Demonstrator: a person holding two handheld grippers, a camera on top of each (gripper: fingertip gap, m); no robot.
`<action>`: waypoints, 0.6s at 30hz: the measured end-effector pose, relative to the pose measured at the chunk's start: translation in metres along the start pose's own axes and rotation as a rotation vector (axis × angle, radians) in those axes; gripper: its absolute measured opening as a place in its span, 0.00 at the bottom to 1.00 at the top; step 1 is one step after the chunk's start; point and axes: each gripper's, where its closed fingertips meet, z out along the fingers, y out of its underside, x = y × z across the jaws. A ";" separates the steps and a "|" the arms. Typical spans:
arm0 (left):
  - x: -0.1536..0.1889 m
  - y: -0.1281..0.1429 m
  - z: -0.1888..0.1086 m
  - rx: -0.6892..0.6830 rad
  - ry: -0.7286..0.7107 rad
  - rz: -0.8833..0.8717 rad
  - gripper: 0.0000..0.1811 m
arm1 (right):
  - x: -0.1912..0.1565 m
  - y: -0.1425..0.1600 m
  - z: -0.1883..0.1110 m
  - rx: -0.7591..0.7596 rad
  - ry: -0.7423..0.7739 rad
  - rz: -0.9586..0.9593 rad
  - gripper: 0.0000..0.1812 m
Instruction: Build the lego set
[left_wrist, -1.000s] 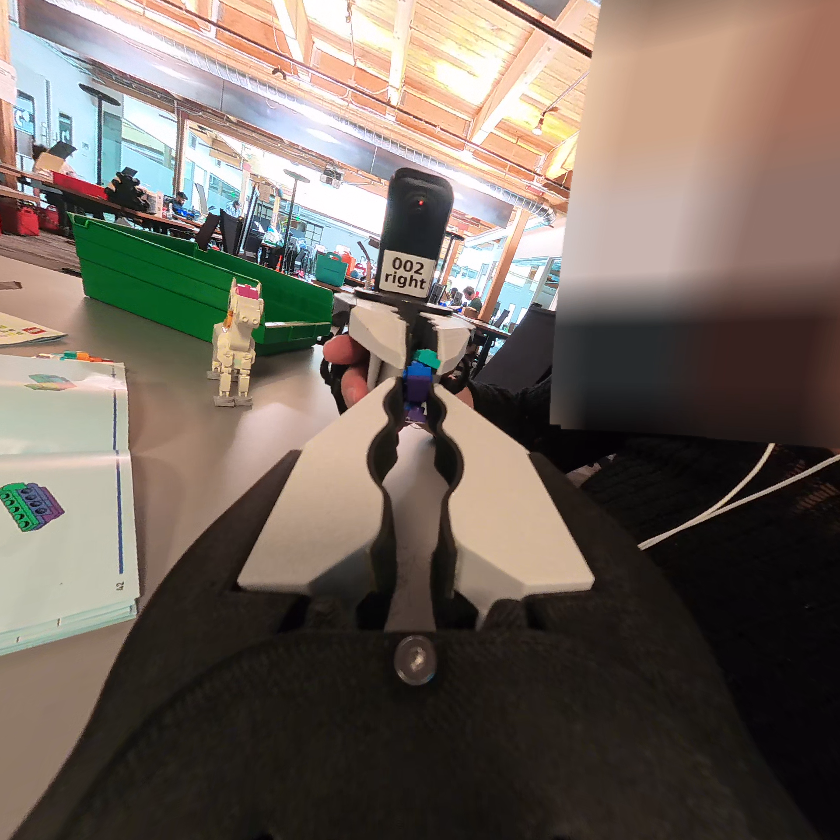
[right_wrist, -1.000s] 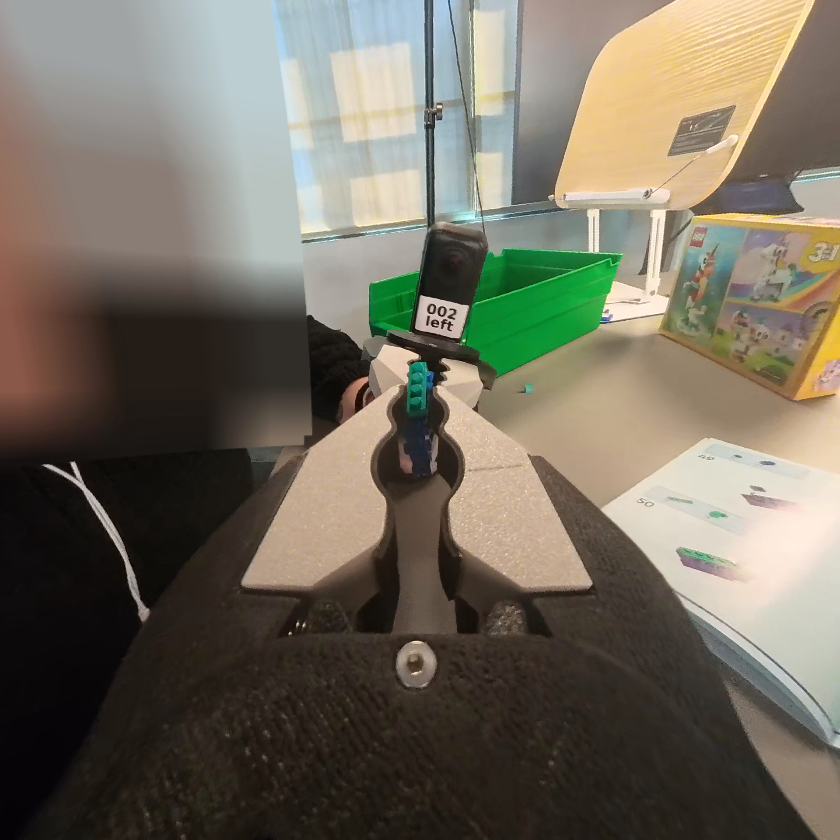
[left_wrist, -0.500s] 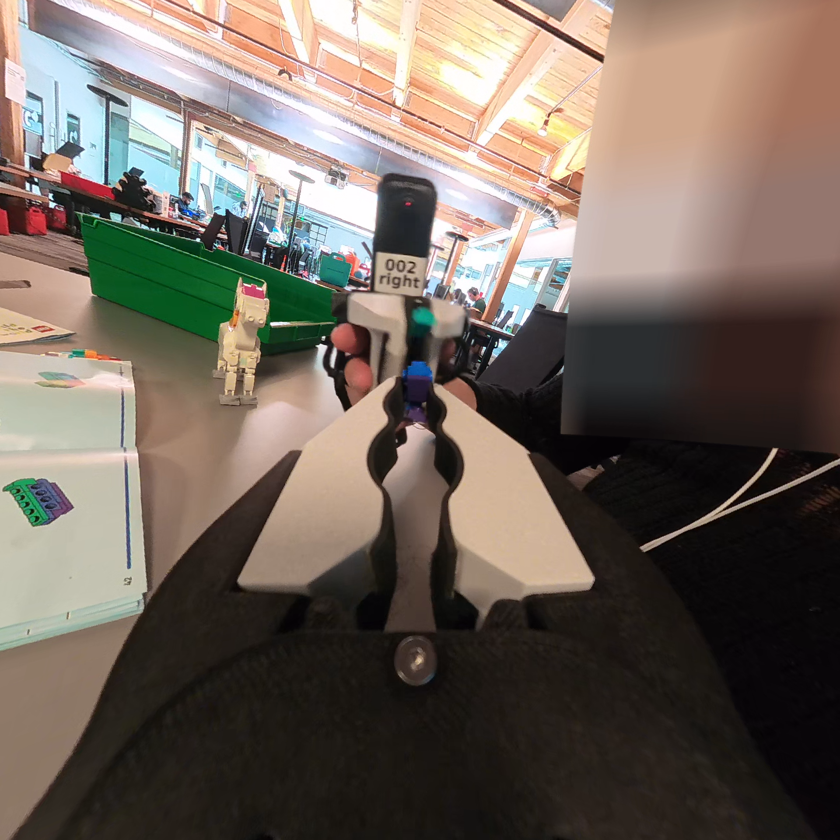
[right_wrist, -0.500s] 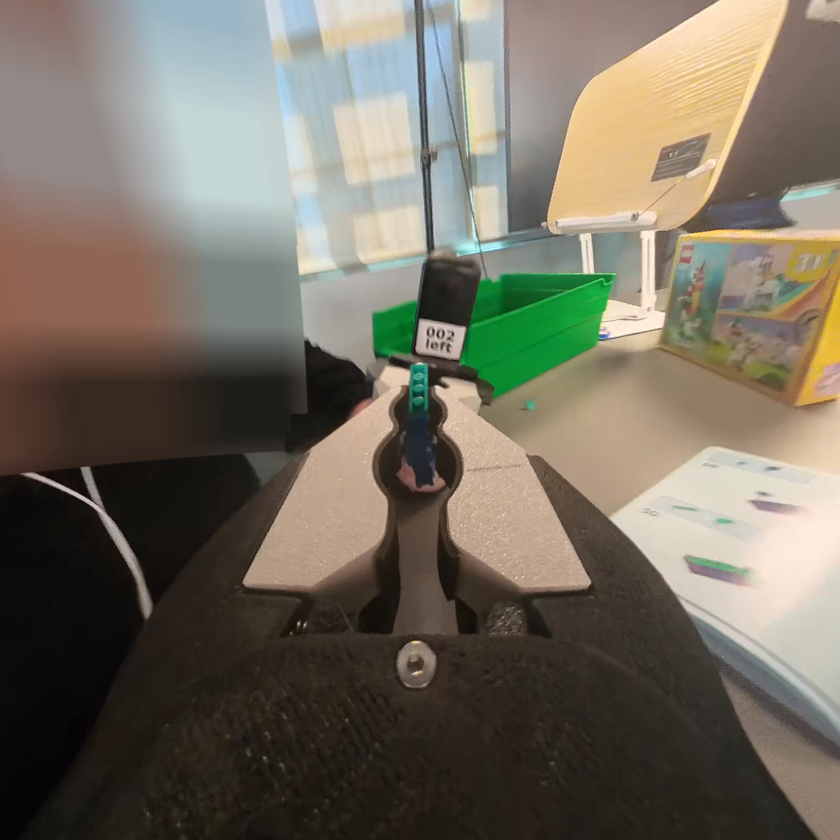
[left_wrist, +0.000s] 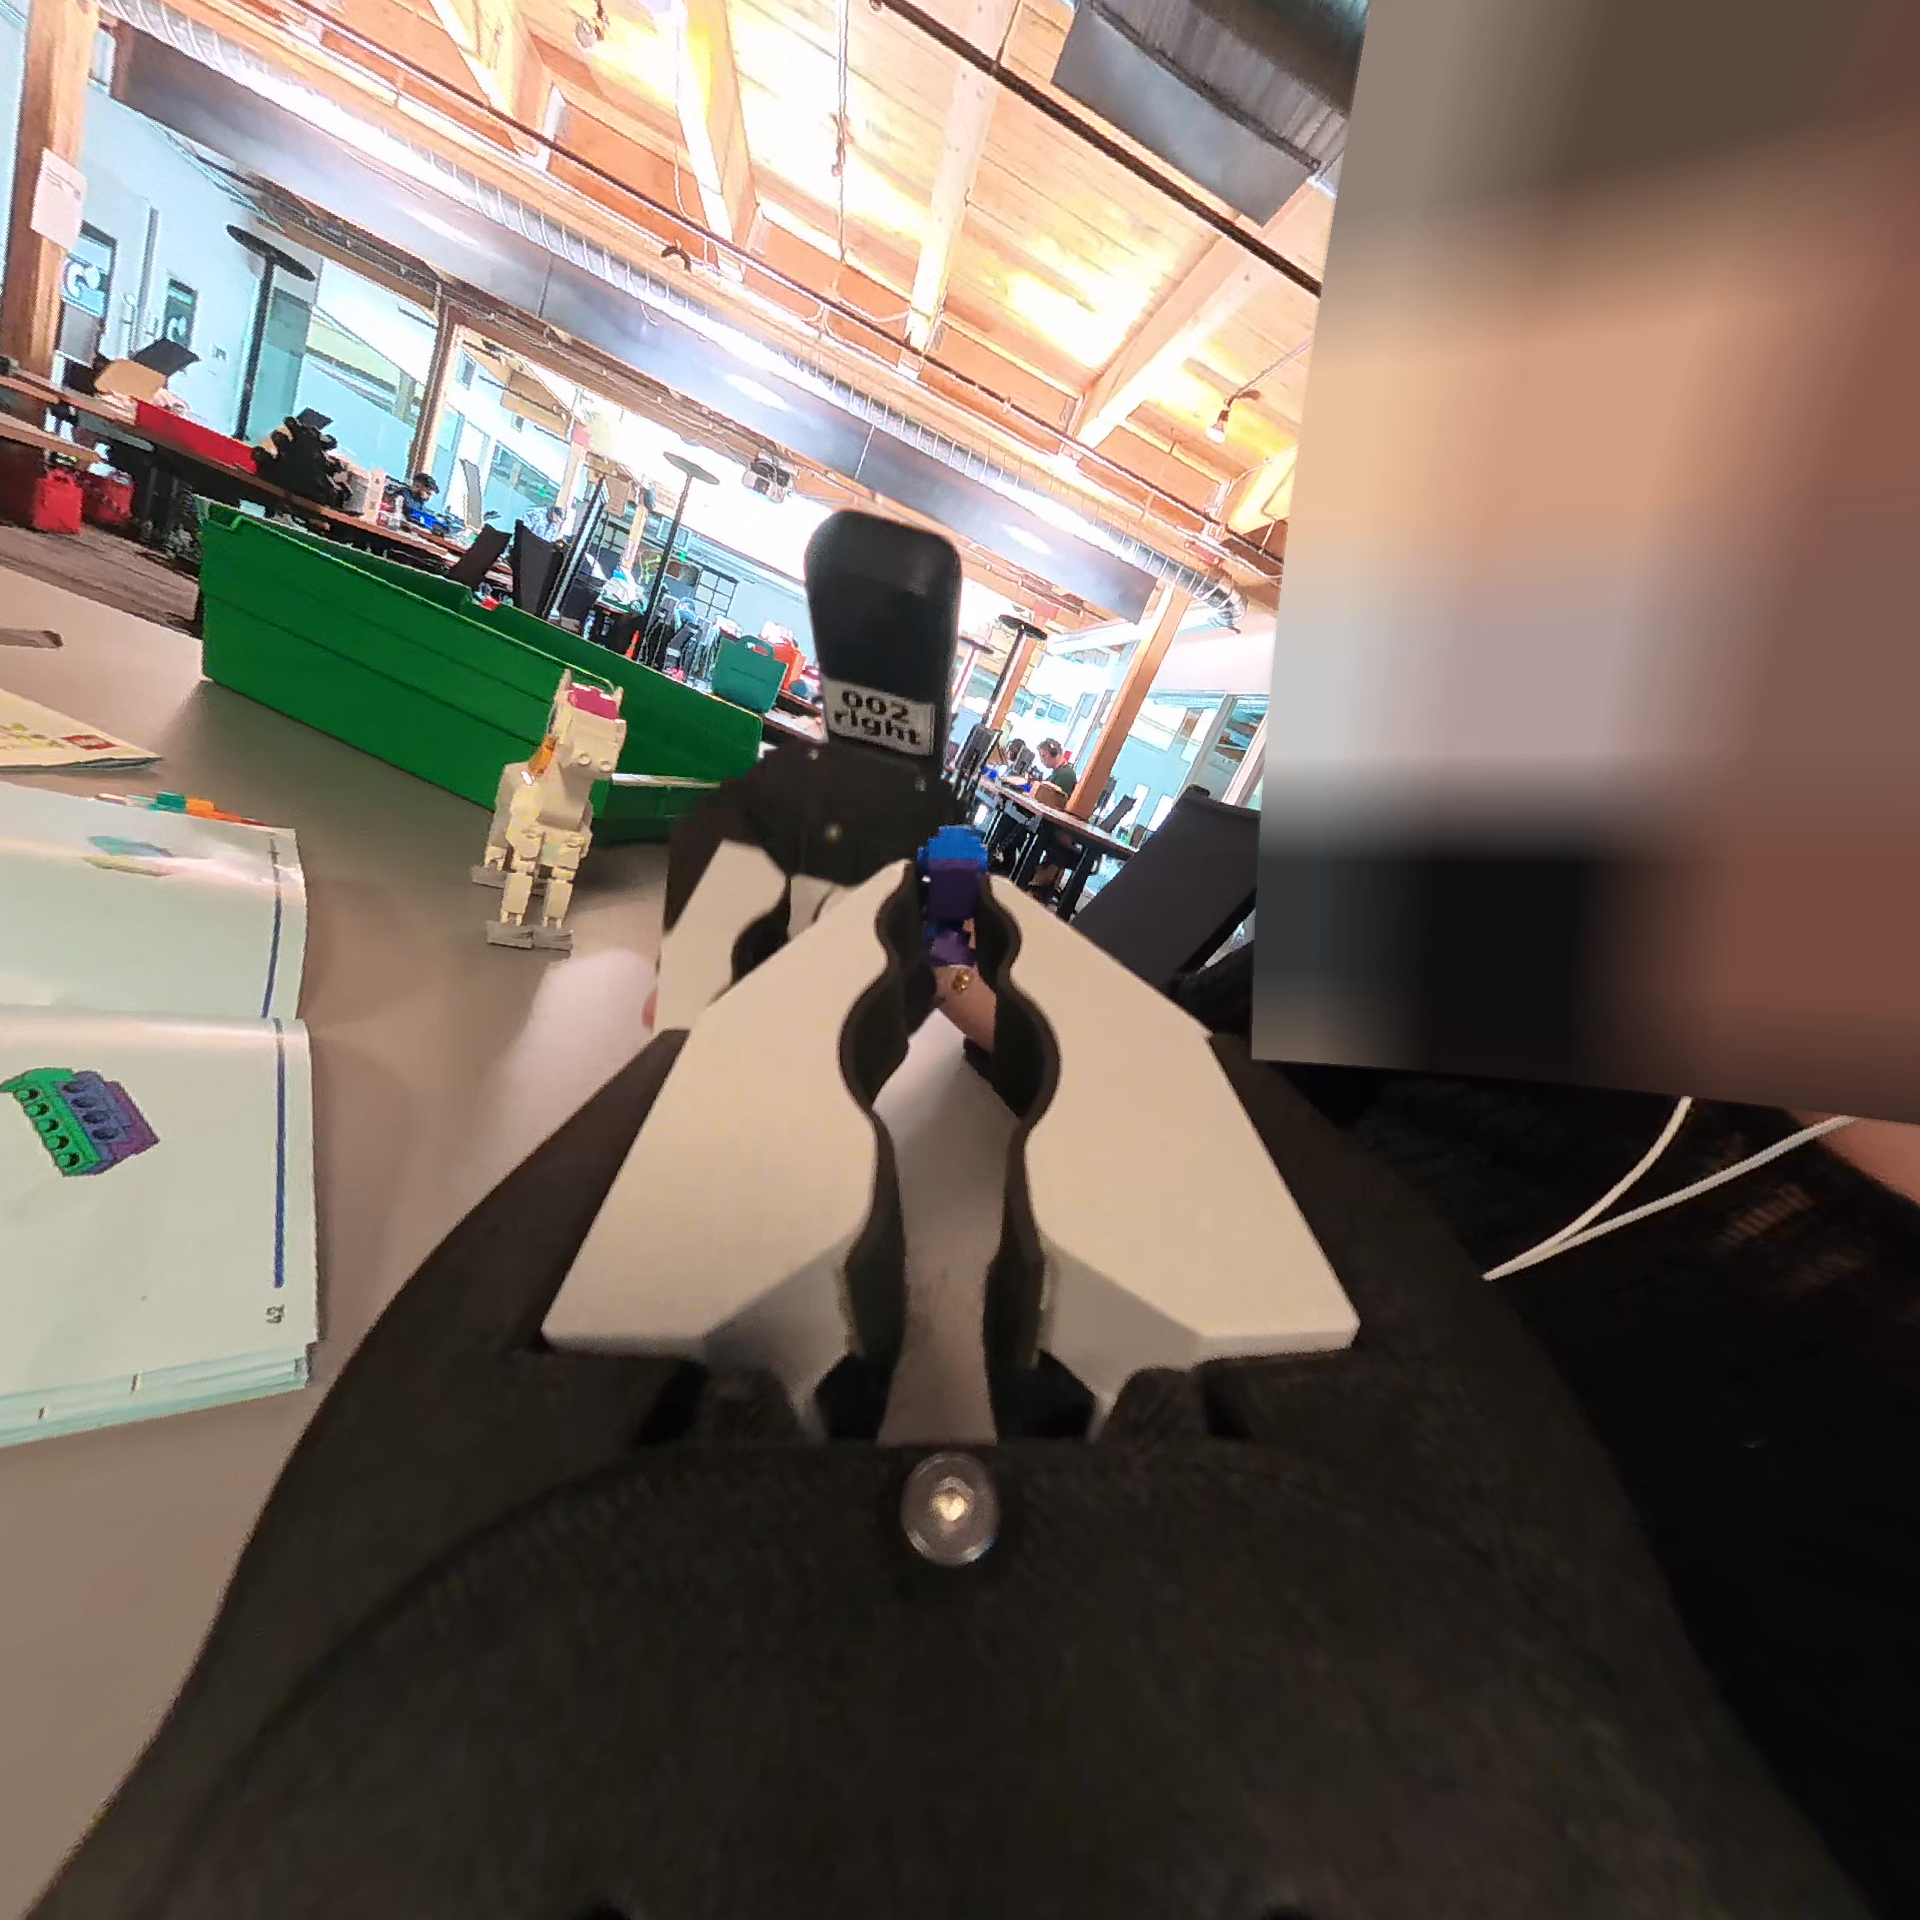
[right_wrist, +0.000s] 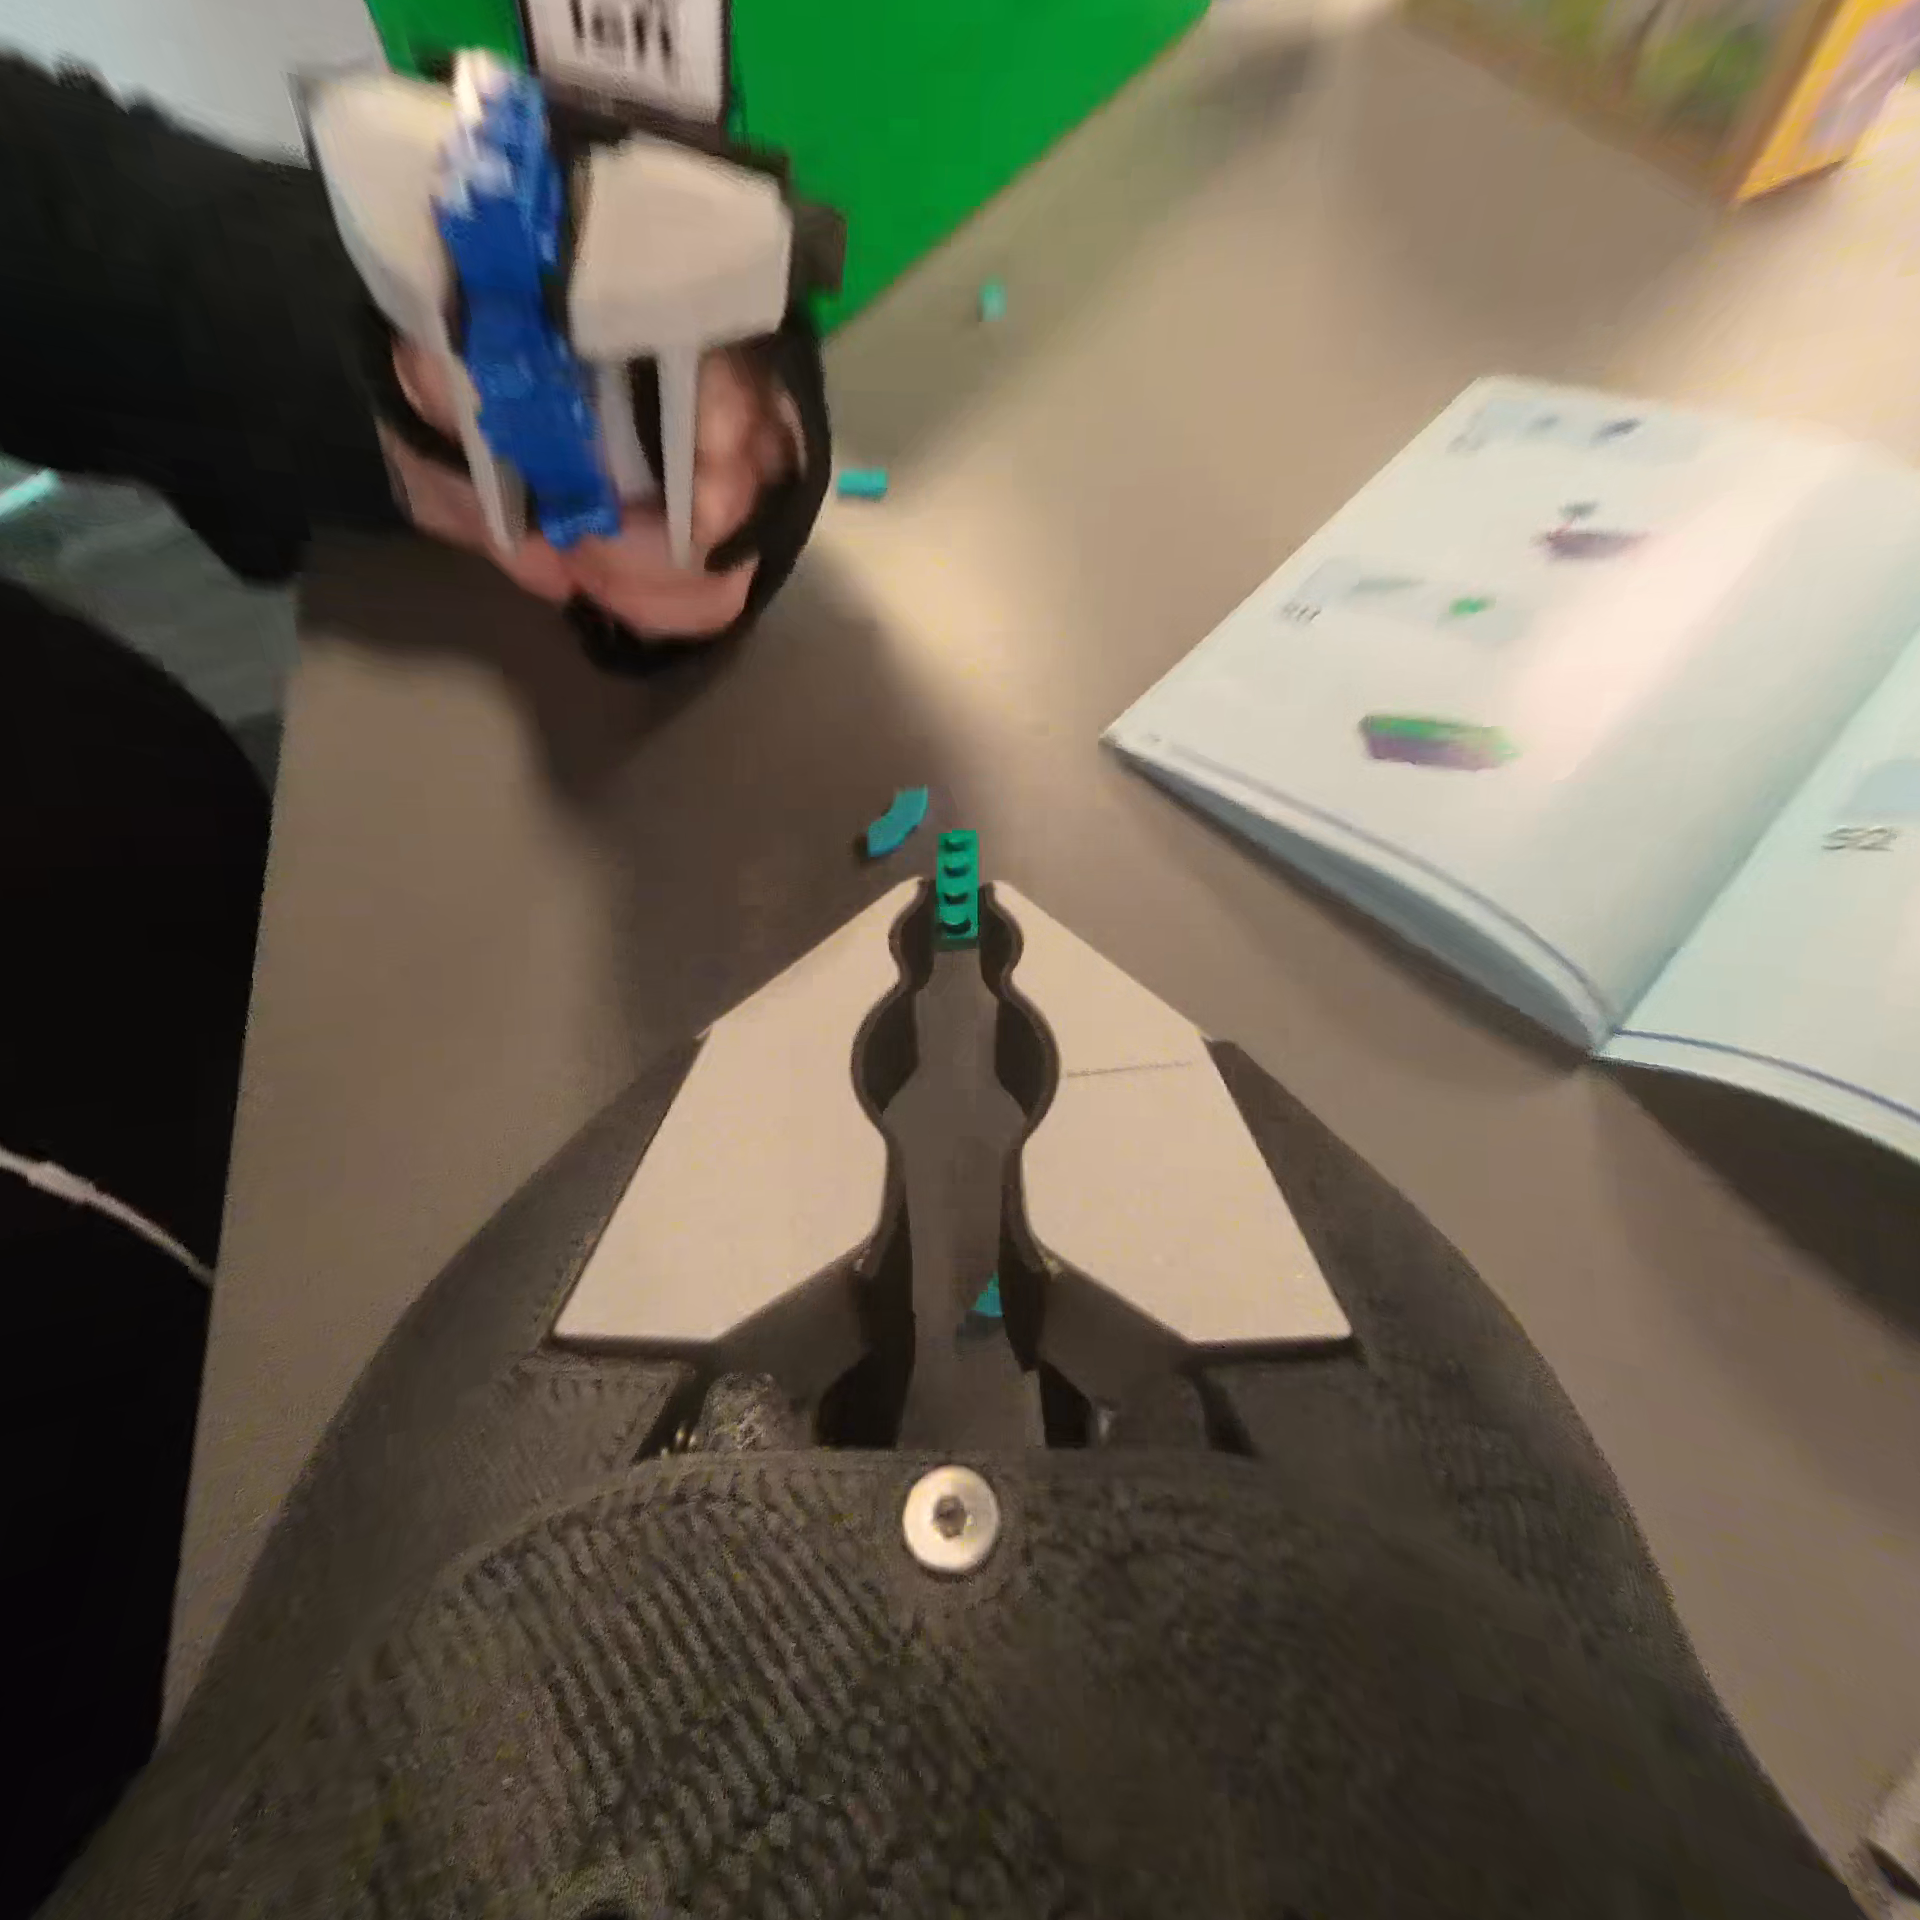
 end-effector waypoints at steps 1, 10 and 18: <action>0.001 0.001 0.000 -0.006 0.003 0.006 0.05 | -0.002 0.005 0.003 -0.030 -0.006 -0.017 0.03; 0.002 0.001 -0.001 -0.020 -0.019 0.048 0.05 | -0.002 0.028 0.013 -0.151 0.013 -0.107 0.09; -0.023 -0.003 -0.008 0.000 -0.174 0.052 0.05 | 0.005 -0.004 0.009 -0.009 0.159 -0.306 0.31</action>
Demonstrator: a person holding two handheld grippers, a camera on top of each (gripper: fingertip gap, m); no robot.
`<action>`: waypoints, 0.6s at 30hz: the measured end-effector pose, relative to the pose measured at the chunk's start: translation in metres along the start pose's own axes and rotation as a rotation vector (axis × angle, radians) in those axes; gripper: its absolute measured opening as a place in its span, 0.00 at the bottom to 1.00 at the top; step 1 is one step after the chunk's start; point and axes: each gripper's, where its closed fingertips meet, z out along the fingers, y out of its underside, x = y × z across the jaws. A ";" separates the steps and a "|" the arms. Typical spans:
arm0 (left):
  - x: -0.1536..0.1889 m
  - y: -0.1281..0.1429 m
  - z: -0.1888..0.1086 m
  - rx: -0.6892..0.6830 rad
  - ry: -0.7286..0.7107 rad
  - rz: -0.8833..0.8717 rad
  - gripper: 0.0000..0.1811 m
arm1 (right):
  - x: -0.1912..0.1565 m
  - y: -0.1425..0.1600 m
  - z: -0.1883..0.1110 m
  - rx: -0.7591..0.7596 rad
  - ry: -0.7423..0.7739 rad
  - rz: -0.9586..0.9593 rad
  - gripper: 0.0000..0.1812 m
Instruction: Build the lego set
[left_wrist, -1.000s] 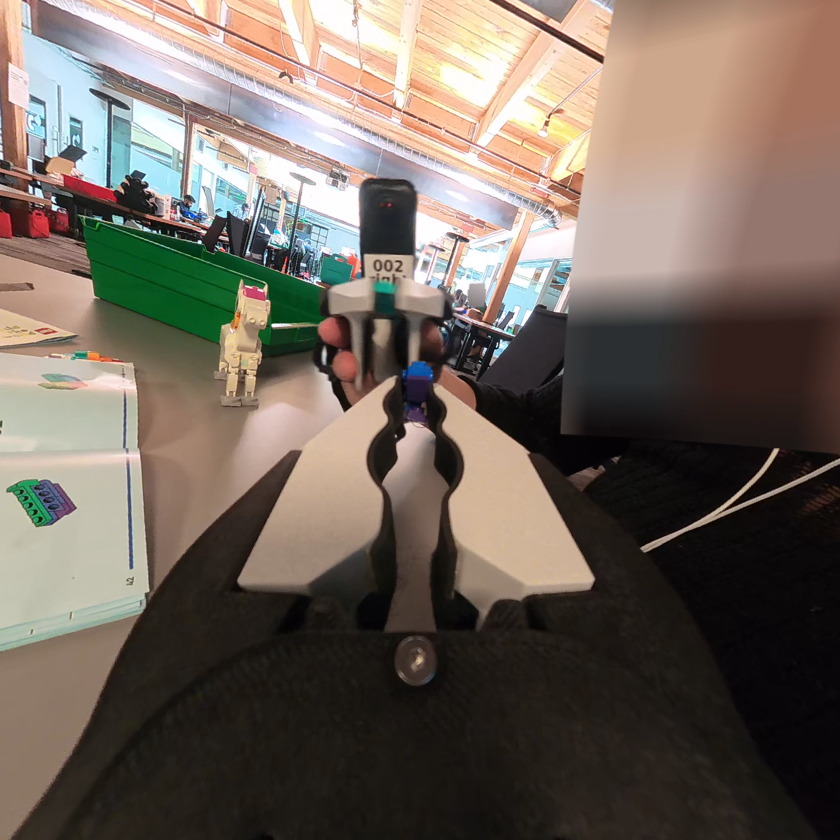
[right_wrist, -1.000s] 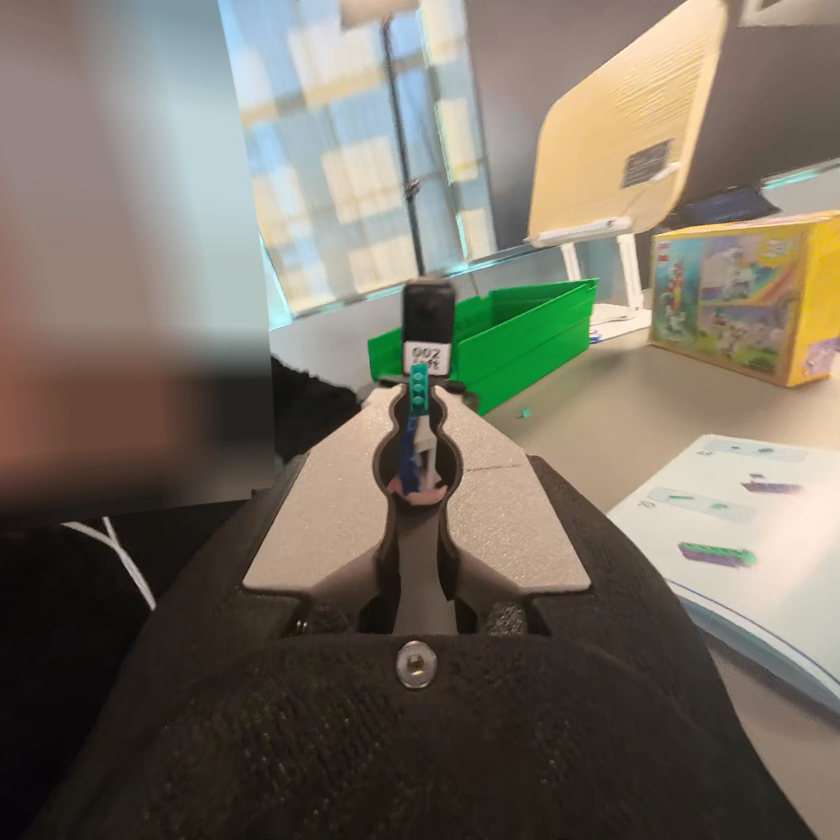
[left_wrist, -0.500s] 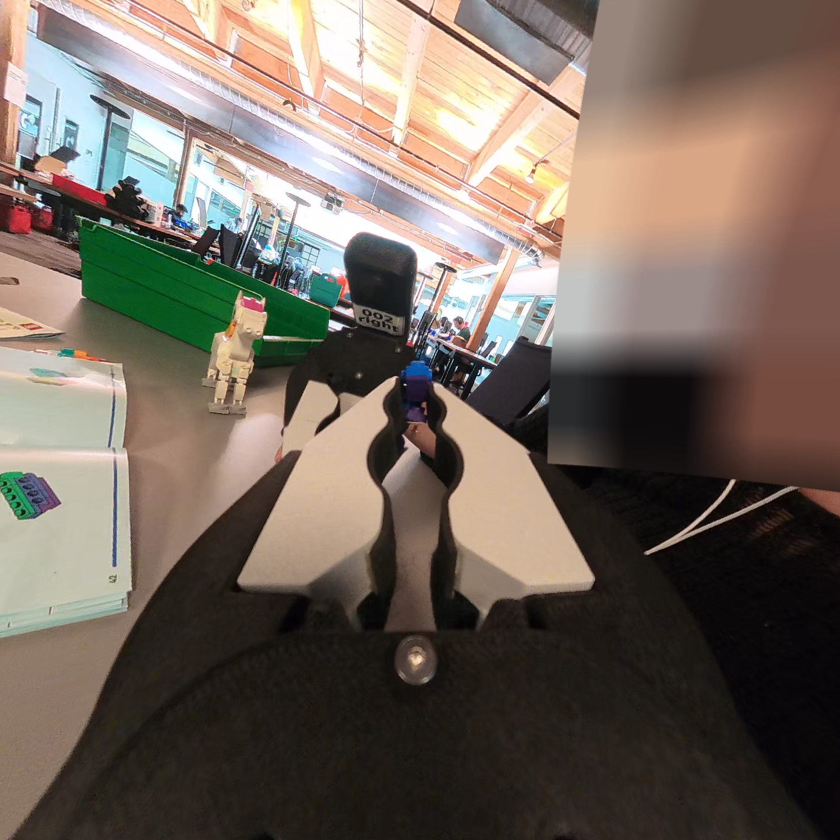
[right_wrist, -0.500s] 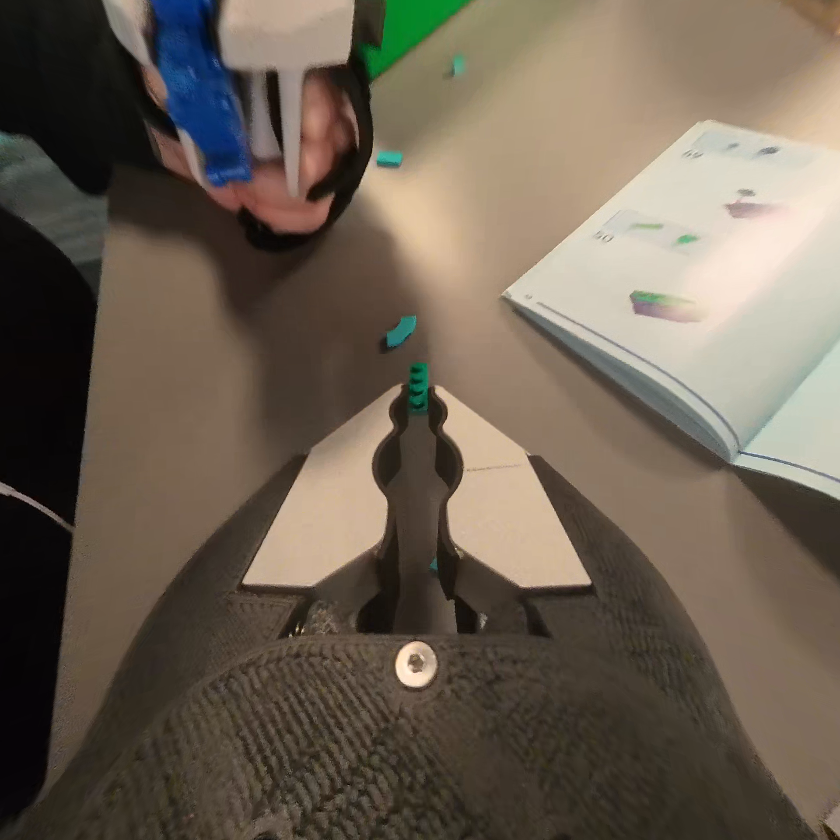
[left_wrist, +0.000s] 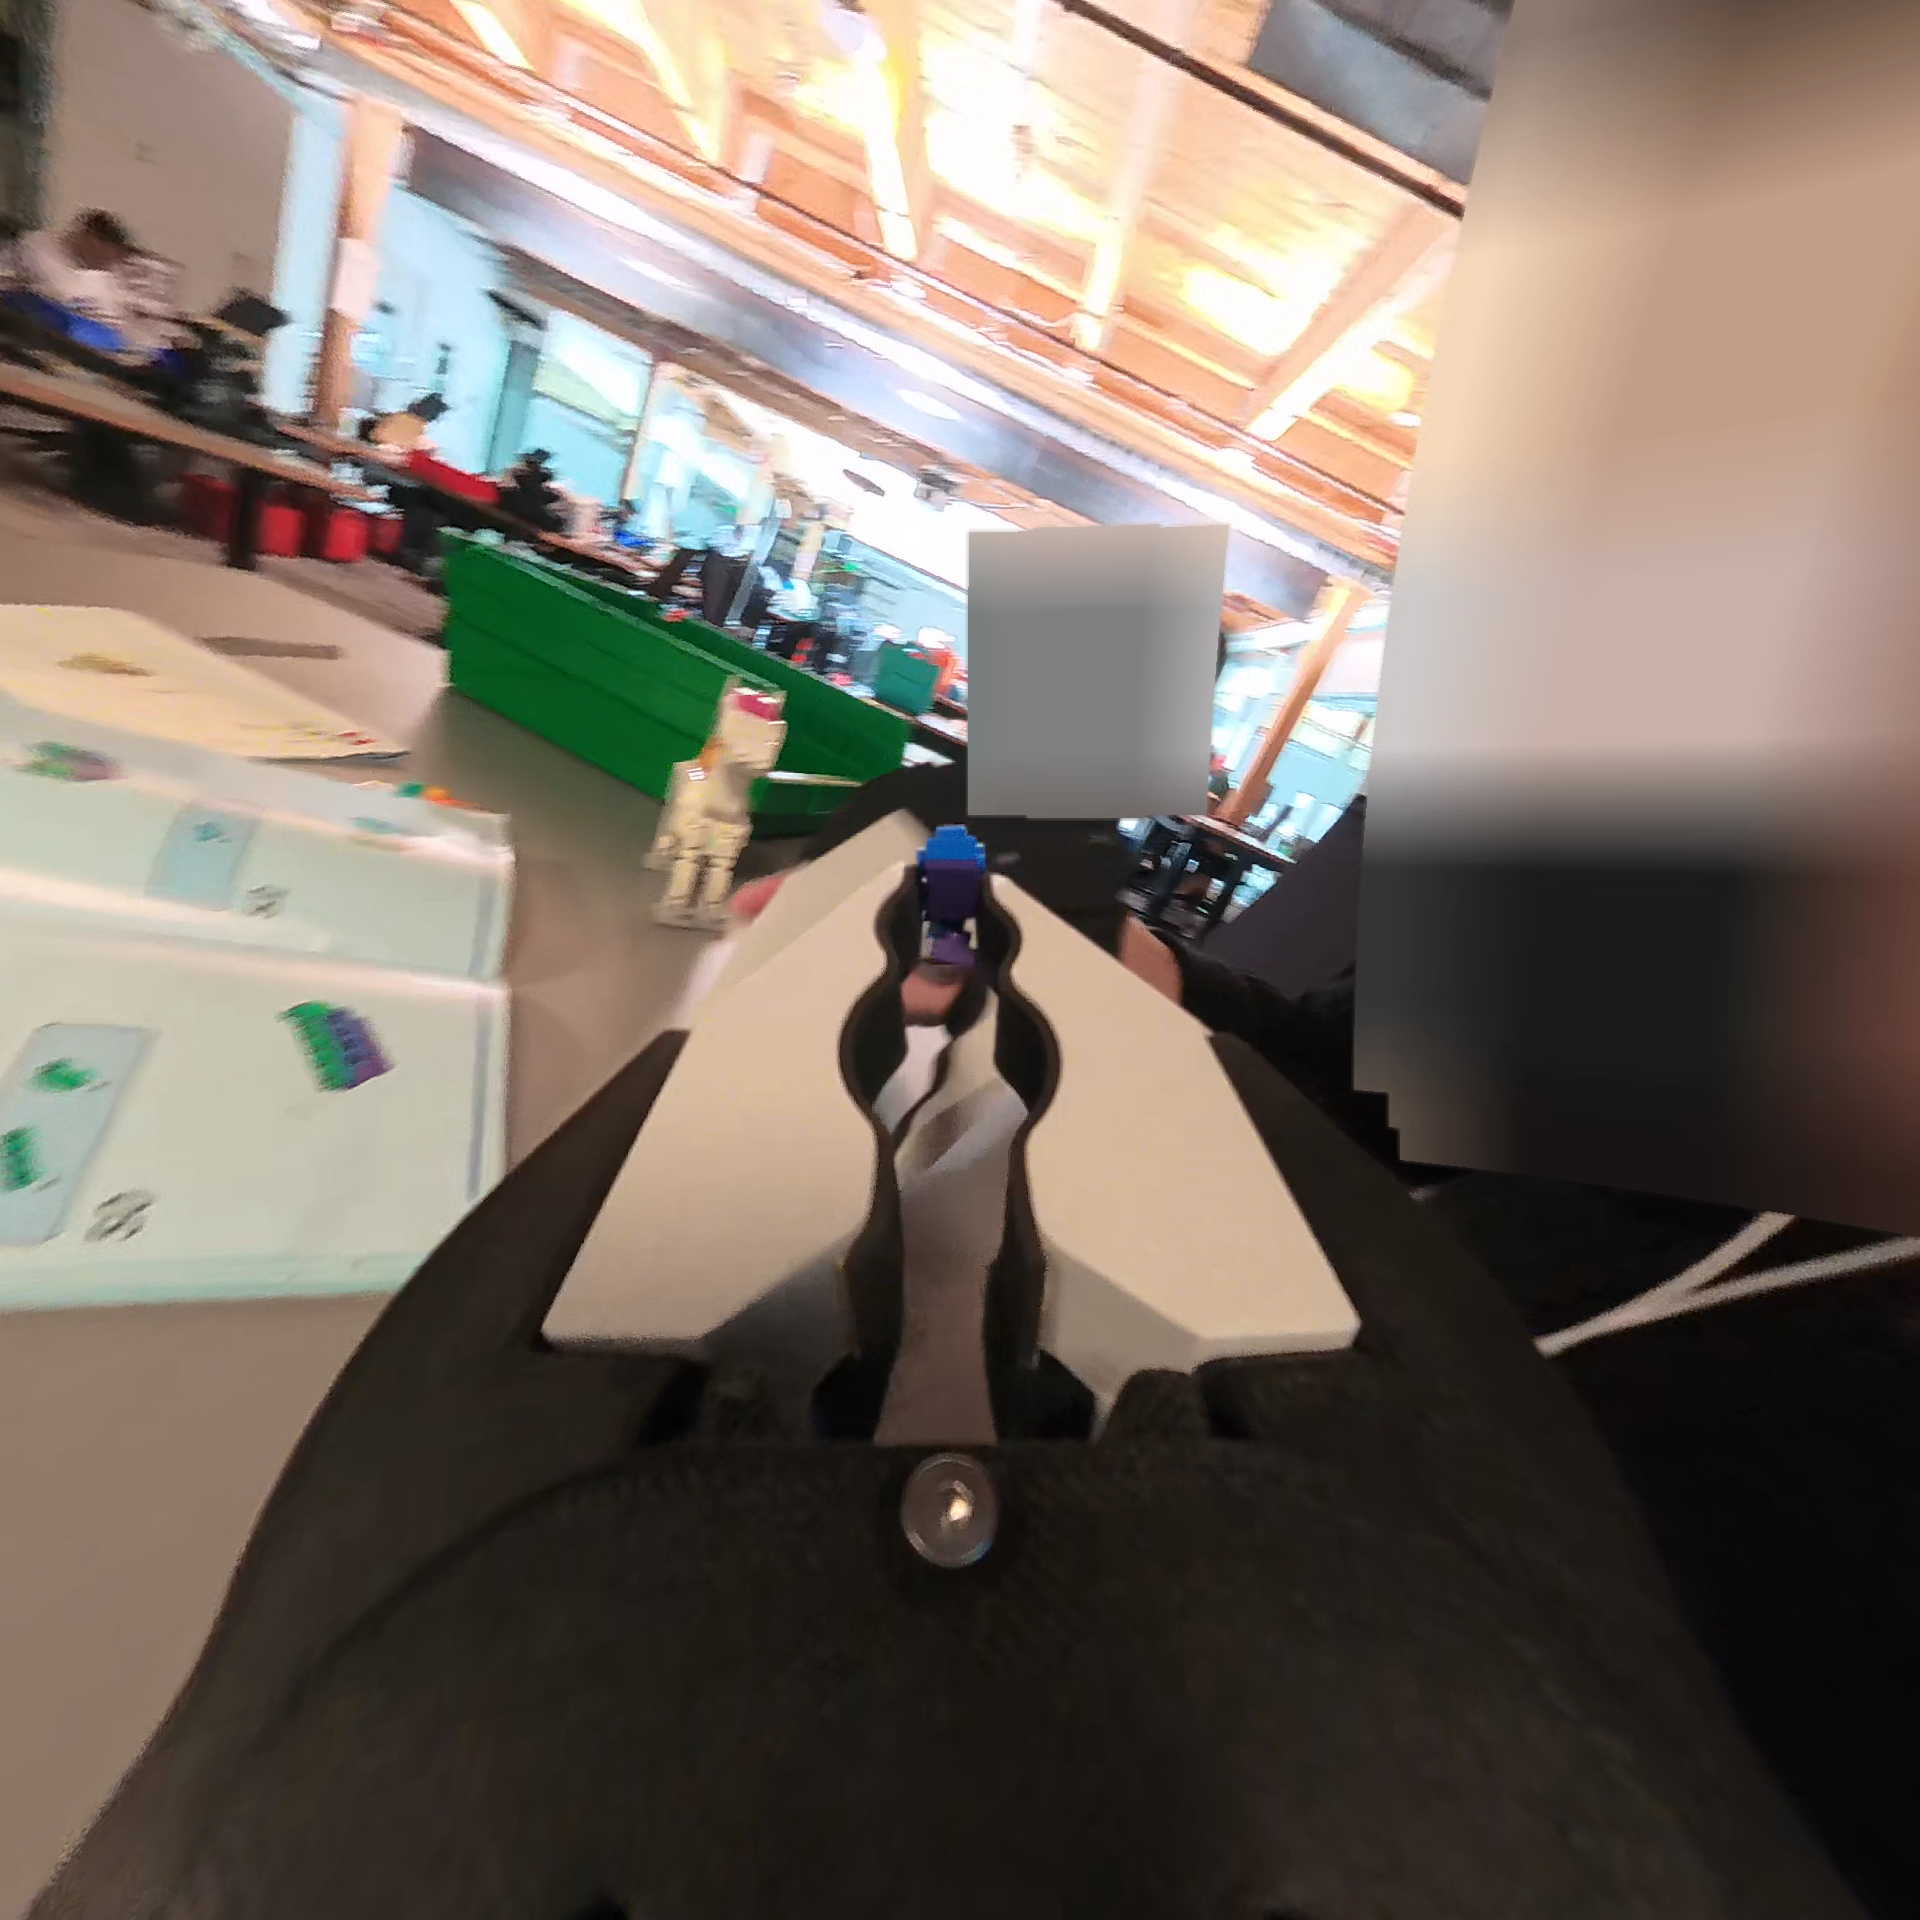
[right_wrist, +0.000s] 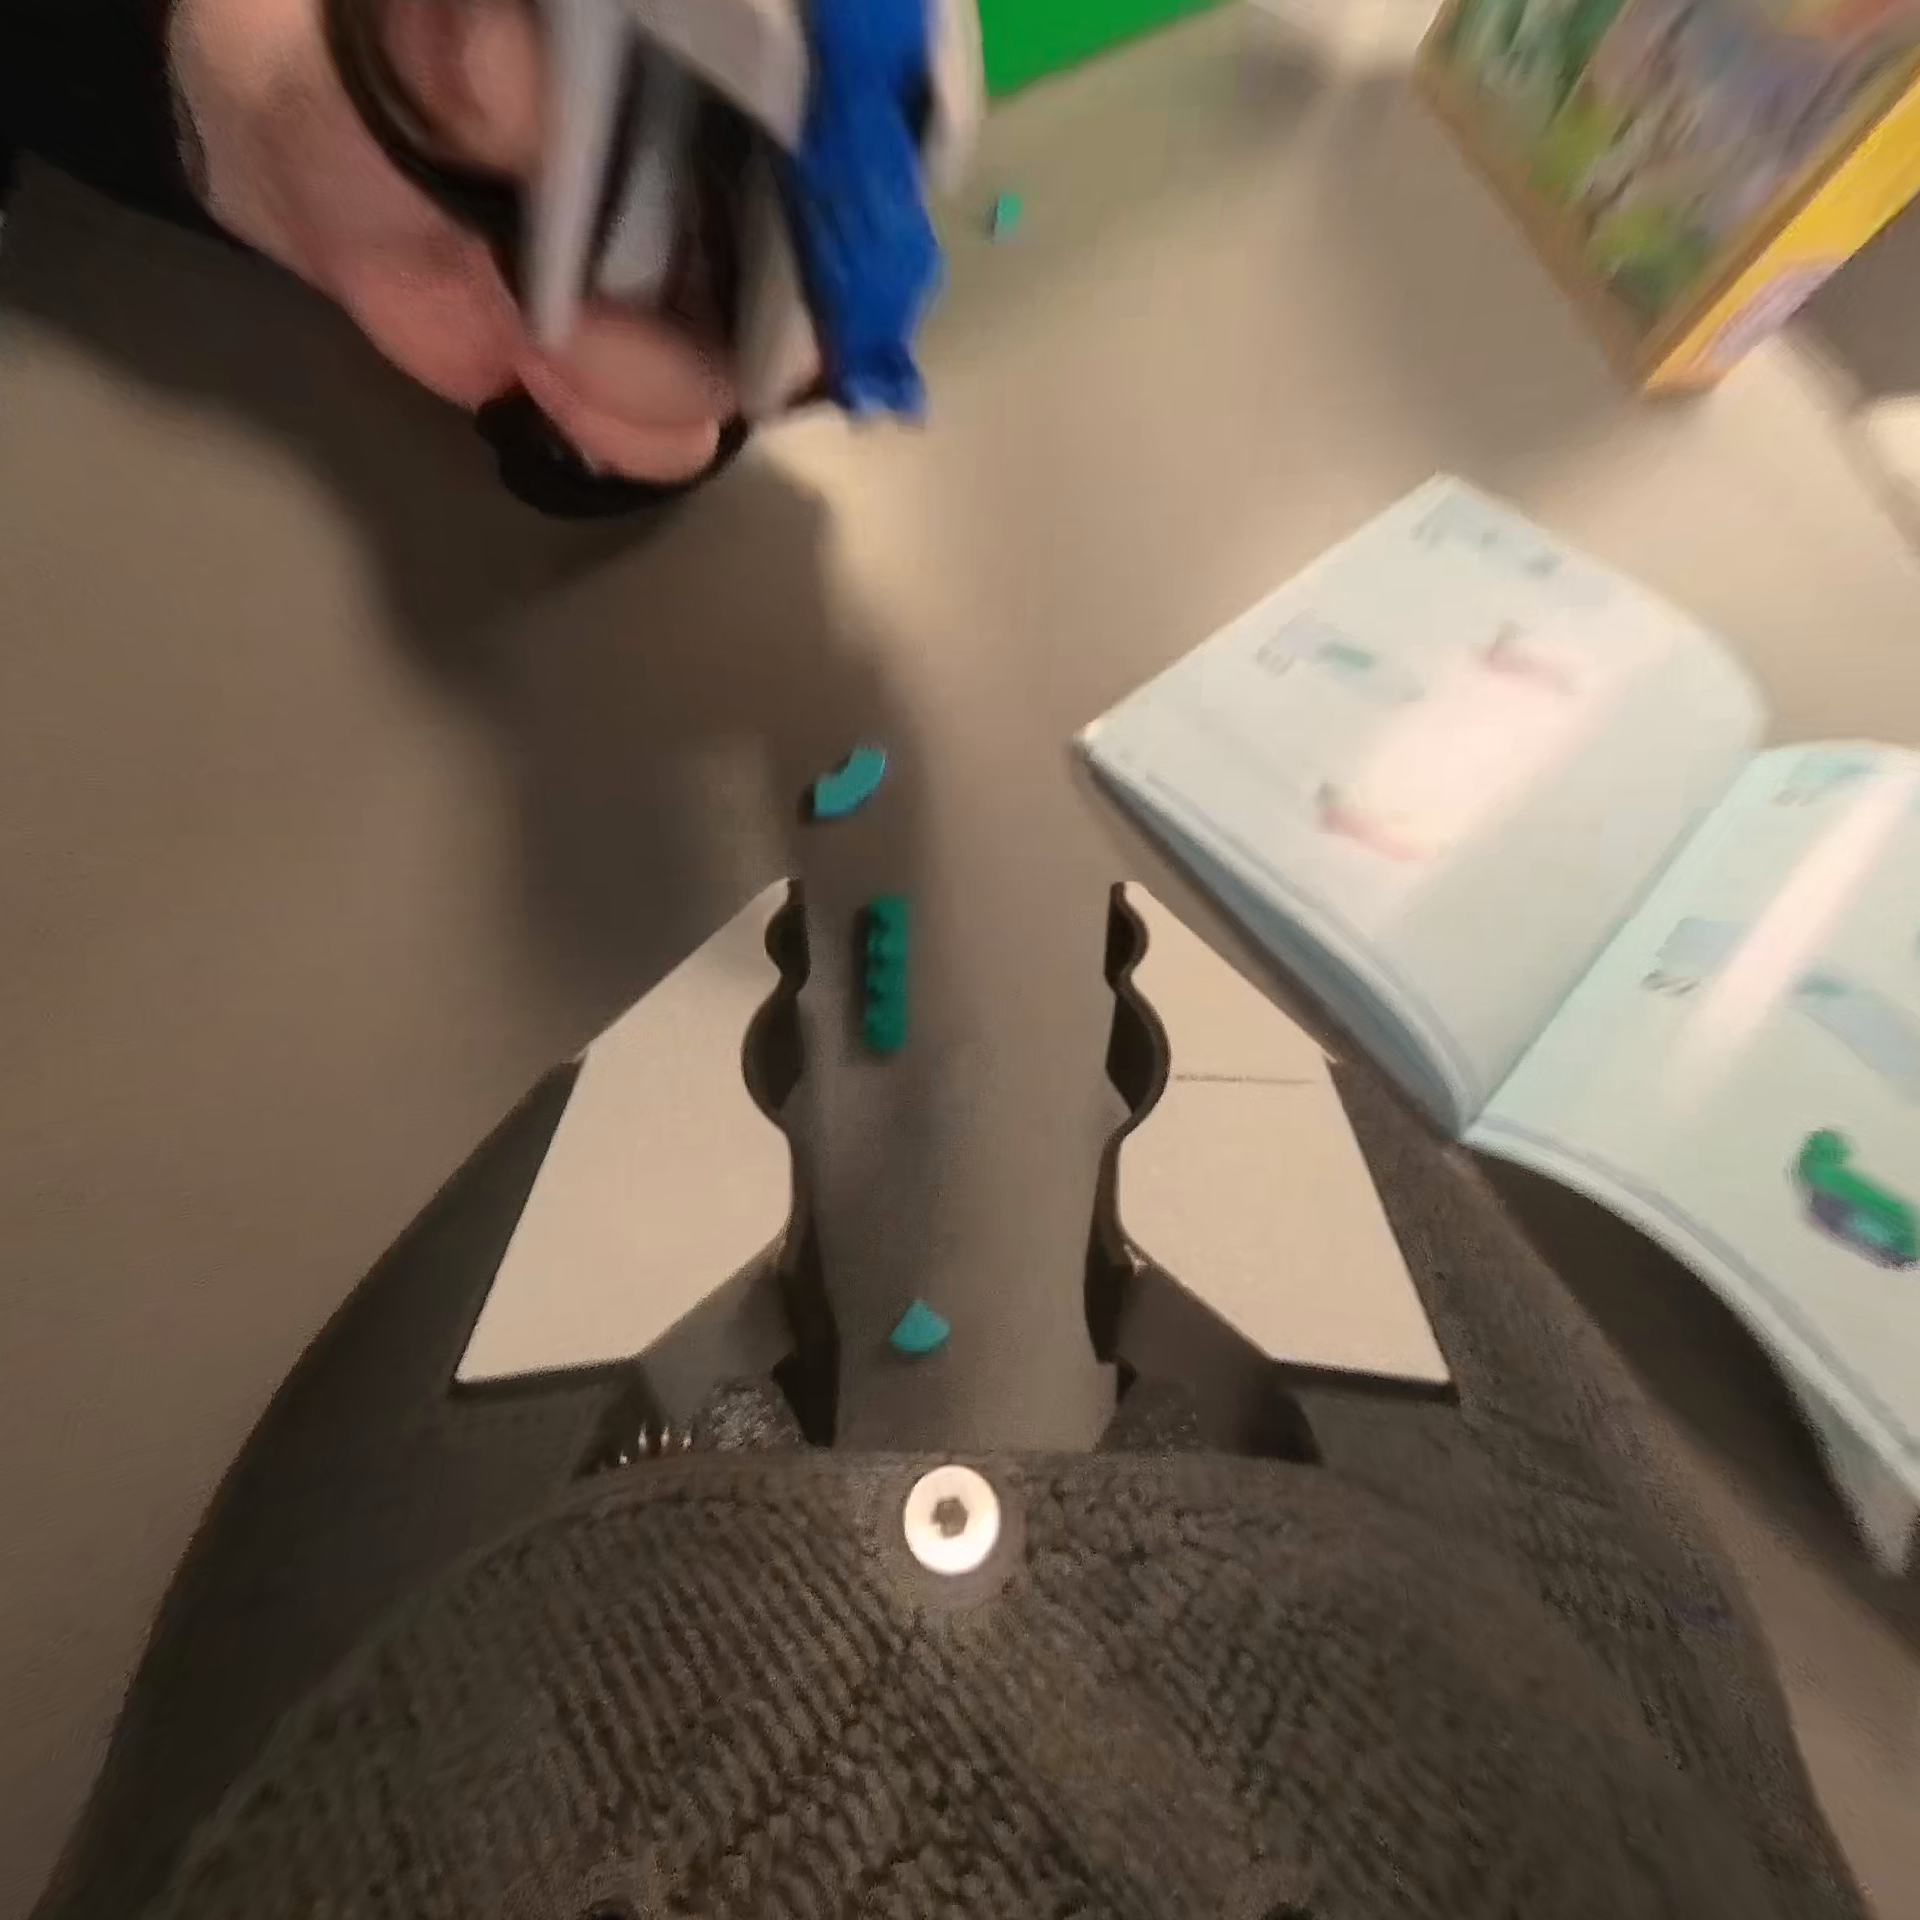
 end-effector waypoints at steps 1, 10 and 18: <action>-0.004 -0.001 -0.001 0.006 -0.019 -0.010 0.05 | 0.003 -0.013 -0.002 0.063 0.050 -0.051 0.31; -0.017 0.006 0.004 -0.046 -0.090 -0.059 0.05 | 0.002 -0.072 -0.014 0.239 0.437 -0.553 0.31; -0.011 0.016 0.009 -0.105 -0.062 -0.086 0.05 | -0.001 -0.077 -0.013 0.206 0.519 -0.696 0.21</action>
